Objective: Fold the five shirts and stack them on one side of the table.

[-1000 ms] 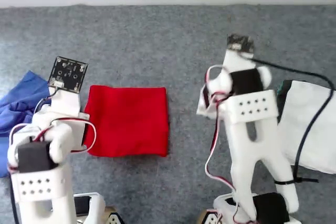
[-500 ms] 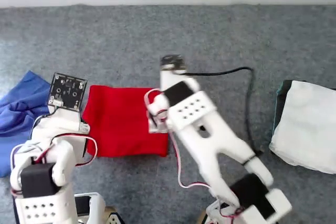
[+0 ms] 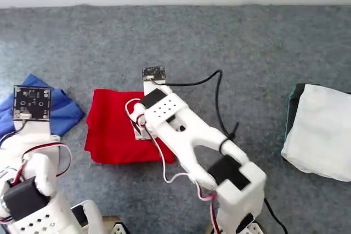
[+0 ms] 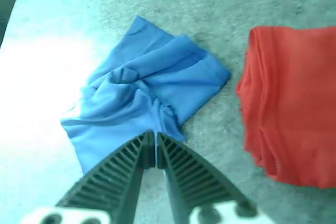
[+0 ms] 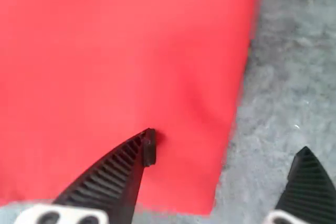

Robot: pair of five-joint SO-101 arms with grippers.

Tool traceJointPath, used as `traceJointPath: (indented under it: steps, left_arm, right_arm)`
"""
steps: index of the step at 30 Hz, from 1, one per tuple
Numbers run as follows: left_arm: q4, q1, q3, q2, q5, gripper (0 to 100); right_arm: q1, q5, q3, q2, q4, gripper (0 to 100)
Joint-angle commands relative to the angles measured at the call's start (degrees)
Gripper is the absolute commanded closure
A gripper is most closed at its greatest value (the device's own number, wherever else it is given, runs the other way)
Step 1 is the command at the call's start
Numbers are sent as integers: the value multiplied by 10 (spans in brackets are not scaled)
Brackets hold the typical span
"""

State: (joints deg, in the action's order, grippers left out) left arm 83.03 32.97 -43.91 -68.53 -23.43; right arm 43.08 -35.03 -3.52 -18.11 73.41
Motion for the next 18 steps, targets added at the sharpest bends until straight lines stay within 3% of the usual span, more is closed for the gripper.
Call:
traceJointPath:
  steps: [1, 6, 14, 18]
  left_arm:
    - [-10, 21, 7, -6, -11, 985]
    - [-10, 32, 7, -6, -11, 985]
    - [-40, 31, 5, -6, -10, 985]
    - [-54, 31, 3, -3, -11, 985]
  right_arm:
    - [3, -7, 55, -50, -5, 604]
    - [4, -7, 95, -114, 0, 636]
    - [2, -1, 110, -143, 0, 995]
    - [-2, 0, 112, -140, 34, 988]
